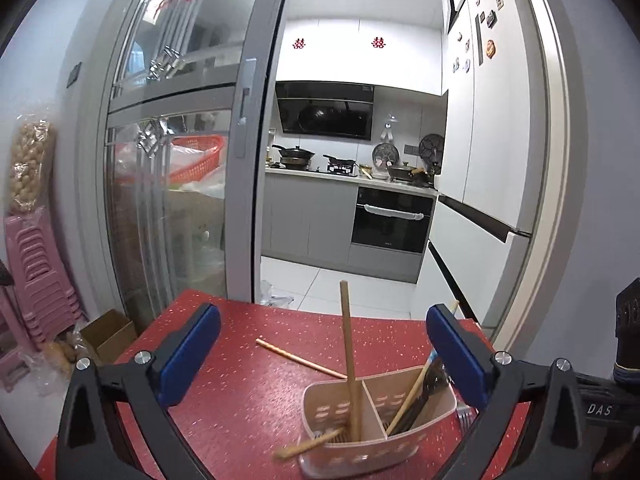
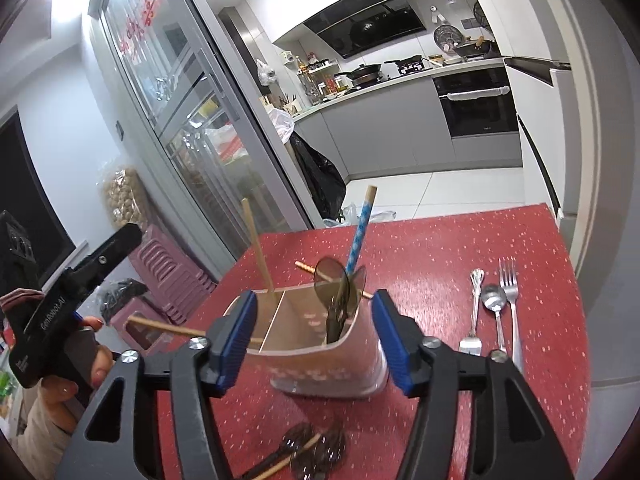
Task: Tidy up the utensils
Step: 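Open the right tool to drop the spoon into the holder while the left tool lowers its chopstick, then open the left tool to release the chopstick while the right tool moves back to the spoons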
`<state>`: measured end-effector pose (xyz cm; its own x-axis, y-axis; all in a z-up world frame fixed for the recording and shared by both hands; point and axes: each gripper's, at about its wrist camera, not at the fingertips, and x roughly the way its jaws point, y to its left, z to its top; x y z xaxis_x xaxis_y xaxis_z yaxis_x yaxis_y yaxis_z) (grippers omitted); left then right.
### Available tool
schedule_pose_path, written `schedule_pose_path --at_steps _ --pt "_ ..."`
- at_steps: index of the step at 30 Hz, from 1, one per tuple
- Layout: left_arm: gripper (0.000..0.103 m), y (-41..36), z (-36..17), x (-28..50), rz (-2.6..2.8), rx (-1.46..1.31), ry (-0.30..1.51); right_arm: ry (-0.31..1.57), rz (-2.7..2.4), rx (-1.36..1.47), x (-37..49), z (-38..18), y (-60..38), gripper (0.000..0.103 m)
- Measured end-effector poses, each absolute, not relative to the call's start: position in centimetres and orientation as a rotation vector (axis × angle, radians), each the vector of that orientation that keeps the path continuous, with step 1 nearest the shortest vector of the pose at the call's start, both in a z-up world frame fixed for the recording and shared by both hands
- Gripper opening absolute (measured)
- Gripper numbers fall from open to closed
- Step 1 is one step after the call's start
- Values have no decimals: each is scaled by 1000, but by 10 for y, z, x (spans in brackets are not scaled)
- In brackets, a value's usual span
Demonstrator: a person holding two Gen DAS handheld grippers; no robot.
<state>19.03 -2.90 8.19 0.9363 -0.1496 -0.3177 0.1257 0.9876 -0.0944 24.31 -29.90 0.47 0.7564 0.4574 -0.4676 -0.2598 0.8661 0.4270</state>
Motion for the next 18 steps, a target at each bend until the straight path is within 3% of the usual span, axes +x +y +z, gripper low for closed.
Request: schedule_pose_path --at_steps 8,18 --pt "103 -11 60 148 -150 -35 455 732 376 320 209 -17 -291 78" --pt "103 -14 -73 137 -169 135 874 1036 323 277 178 -101 -267 75"
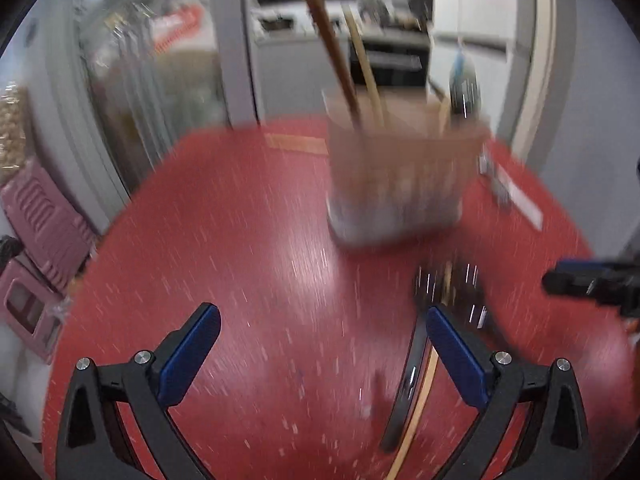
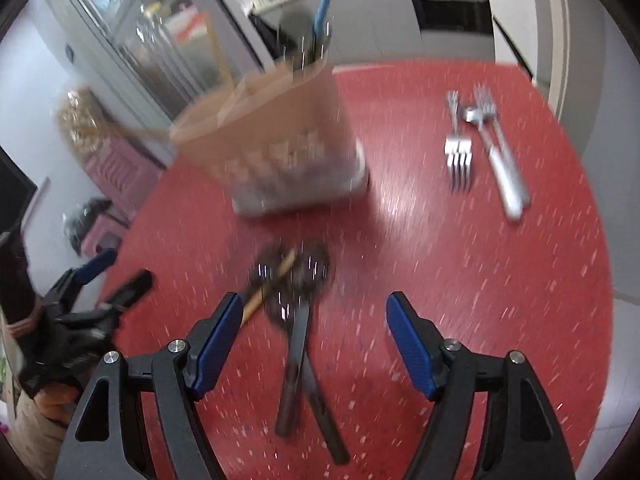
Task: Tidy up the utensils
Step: 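Open the left tool to release the chopstick while the right tool moves back to the spoons, then grasp a dark spoon by its handle with the right tool while the left tool grasps another dark spoon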
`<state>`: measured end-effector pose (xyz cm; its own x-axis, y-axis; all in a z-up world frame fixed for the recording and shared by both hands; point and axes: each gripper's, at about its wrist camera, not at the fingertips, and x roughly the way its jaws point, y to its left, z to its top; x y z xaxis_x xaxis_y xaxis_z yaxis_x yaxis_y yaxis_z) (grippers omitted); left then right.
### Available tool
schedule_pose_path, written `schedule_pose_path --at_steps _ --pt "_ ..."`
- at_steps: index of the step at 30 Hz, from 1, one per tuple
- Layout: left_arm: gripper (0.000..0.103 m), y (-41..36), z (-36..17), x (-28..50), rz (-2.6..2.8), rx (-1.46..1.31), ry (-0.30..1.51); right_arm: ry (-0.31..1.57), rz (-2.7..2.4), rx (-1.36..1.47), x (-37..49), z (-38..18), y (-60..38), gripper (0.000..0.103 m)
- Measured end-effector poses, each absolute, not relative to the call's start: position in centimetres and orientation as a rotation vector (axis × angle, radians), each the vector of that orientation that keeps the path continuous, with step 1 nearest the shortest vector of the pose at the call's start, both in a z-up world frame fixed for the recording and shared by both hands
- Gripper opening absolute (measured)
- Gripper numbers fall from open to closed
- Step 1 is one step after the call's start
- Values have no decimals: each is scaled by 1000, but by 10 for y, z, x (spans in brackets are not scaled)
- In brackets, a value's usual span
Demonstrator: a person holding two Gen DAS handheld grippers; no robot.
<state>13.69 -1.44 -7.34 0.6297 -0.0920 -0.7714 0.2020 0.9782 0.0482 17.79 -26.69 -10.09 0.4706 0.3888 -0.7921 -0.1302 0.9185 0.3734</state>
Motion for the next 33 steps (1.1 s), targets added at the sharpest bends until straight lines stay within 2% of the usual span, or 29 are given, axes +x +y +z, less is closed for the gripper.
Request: schedule_pose_path --at_steps 4,6,13,18,28,30,33 --pt "103 -22 -99 138 -169 172 937 1098 314 264 172 -120 -259 68" --pt "103 -24 -103 142 -162 174 952 1123 304 274 174 -125 -257 62" --pt "103 -33 -114 151 -180 180 972 1175 297 249 182 -138 -247 53" --pt "103 -38 -122 156 -180 195 978 1185 274 188 178 -138 -237 43" --pt "103 -42 -121 151 -208 192 982 1197 293 117 171 -138 -226 39" --pt "103 -43 -123 151 -202 195 982 1204 297 108 170 -139 -224 26" --pt "103 -42 -123 151 -189 195 979 1206 289 87 173 -141 -225 16"
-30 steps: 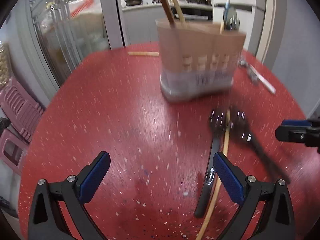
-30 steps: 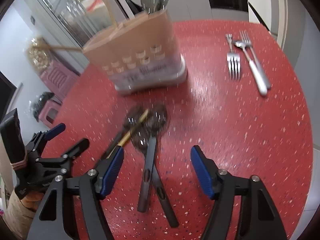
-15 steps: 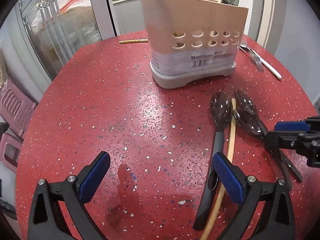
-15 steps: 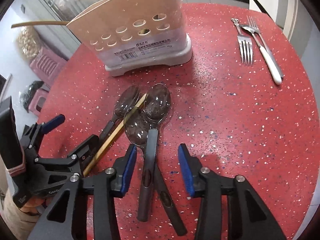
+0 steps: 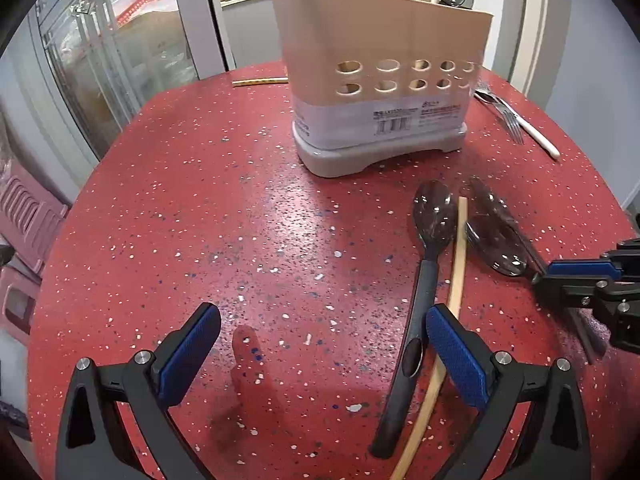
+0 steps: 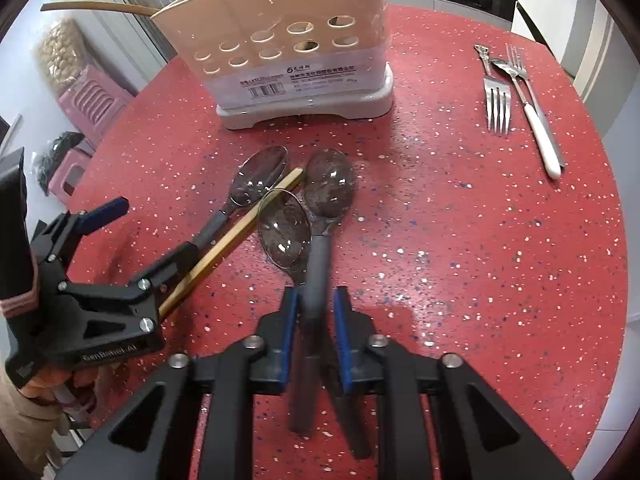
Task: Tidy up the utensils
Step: 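Grasp a dark spoon by its handle with the right tool while the left tool grasps another dark spoon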
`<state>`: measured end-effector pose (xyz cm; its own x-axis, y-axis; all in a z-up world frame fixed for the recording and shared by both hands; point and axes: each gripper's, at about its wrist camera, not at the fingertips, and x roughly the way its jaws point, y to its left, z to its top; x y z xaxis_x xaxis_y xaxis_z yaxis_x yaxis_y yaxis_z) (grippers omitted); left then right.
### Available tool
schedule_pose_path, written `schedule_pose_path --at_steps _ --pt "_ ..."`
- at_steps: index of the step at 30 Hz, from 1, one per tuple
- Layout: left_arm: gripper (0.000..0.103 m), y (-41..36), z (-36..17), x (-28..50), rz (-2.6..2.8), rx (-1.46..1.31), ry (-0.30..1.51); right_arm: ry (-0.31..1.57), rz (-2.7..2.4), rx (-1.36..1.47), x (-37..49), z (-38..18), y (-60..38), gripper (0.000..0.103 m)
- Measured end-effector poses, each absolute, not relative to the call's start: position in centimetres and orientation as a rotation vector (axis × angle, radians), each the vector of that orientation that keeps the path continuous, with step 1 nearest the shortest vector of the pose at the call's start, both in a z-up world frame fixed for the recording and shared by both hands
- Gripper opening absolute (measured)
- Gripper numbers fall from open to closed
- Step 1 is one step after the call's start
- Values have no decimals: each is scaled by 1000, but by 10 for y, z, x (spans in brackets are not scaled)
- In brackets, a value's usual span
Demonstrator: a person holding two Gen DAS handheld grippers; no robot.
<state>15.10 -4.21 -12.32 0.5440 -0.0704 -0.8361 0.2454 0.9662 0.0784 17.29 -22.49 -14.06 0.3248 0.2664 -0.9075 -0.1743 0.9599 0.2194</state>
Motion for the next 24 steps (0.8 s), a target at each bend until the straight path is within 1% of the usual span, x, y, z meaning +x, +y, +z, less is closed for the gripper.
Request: schedule_pose_path --at_steps 9,14,24 --pt "103 -36 -123 154 -186 182 991 1212 259 84 177 -138 -251 16" --pt "103 -47 -122 163 -232 231 1012 1228 243 176 189 -133 -268 17" --pt "103 -42 -124 175 -220 237 1032 1278 240 183 216 -138 -270 17"
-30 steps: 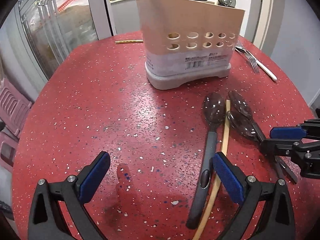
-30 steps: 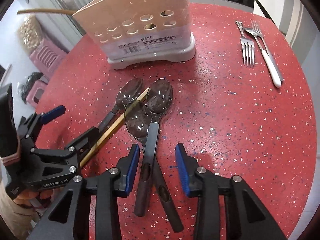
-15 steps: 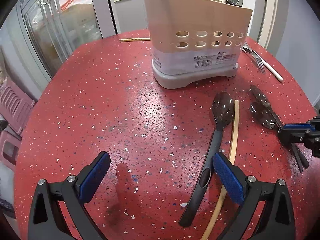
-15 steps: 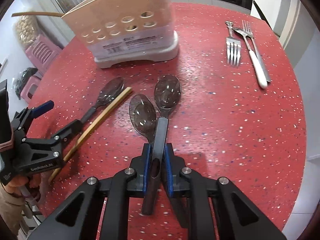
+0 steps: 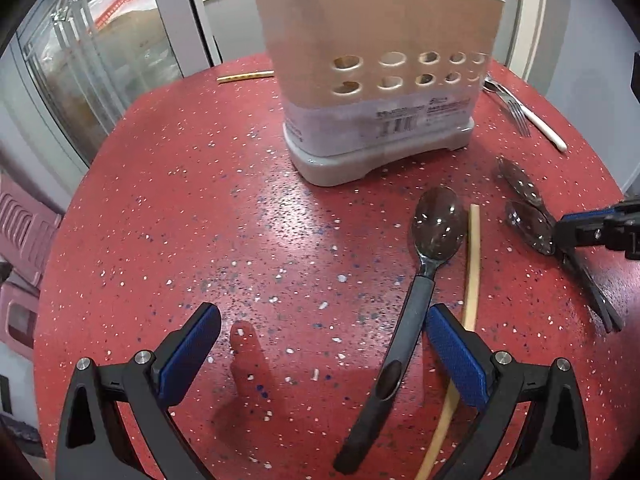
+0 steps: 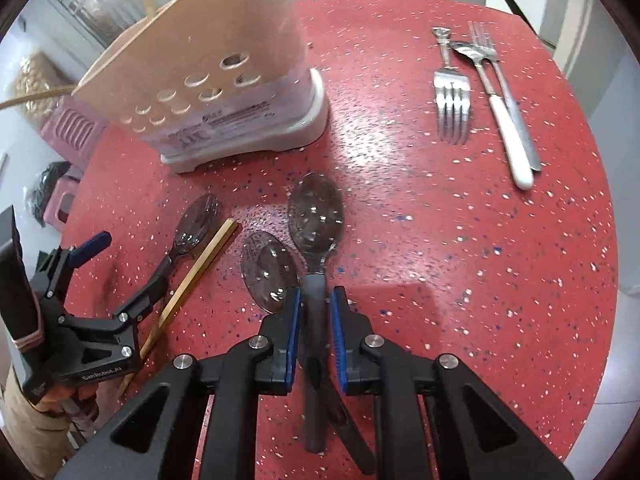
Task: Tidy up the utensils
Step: 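Grasp a dark spoon by its handle with the right tool while the left tool grasps another dark spoon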
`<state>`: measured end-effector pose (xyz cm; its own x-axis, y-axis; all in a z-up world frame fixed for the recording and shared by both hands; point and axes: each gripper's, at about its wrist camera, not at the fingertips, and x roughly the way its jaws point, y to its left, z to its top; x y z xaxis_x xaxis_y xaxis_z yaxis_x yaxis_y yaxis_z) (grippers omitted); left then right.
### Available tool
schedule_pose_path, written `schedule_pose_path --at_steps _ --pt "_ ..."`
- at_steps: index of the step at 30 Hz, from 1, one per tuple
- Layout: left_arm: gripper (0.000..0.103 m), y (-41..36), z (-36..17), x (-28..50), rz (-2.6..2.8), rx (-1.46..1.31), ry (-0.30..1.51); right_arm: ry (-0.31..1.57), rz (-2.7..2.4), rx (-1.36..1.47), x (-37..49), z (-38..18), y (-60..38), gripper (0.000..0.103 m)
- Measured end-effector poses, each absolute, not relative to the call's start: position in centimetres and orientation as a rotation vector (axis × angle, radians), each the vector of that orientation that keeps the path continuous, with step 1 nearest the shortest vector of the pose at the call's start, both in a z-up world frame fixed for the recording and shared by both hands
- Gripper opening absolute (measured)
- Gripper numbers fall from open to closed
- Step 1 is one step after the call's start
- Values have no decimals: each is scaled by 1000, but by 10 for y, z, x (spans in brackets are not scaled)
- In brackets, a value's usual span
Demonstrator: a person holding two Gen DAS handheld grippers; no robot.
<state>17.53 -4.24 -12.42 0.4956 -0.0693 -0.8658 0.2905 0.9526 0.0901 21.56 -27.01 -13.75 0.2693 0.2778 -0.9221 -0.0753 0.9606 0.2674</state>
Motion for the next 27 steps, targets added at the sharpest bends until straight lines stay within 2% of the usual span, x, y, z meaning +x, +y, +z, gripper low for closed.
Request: schedule_pose_path --at_steps 11,13,15,19,20,22,23,25,26,27 --pt "103 -58 -124 183 -261 277 1041 1305 211 66 244 -138 -256 18" --pt "103 -65 -124 186 -279 293 1047 1320 219 37 256 -139 -243 20" --pt "103 -70 -123 191 -308 284 1060 1335 237 0 264 -138 -235 27" --pt "102 -74 -121 197 -351 258 1090 1354 241 -78 273 -138 -222 29" --pt "95 -76 -120 198 -371 248 1096 1355 238 -89 274 -138 -219 29" --pt "91 -78 -118 198 -394 246 1106 1355 234 -107 275 -139 -216 28" --pt "84 -79 -117 197 -406 250 1107 1353 235 -113 275 -139 -214 26" --pt "67 -84 -114 192 -445 273 1101 1346 241 -120 274 -138 -212 25" --pt "50 -87 -112 190 -458 286 1097 1341 241 -116 274 -137 -213 24" --pt "44 -89 -111 188 -467 290 1098 1336 241 -107 264 -142 -208 21"
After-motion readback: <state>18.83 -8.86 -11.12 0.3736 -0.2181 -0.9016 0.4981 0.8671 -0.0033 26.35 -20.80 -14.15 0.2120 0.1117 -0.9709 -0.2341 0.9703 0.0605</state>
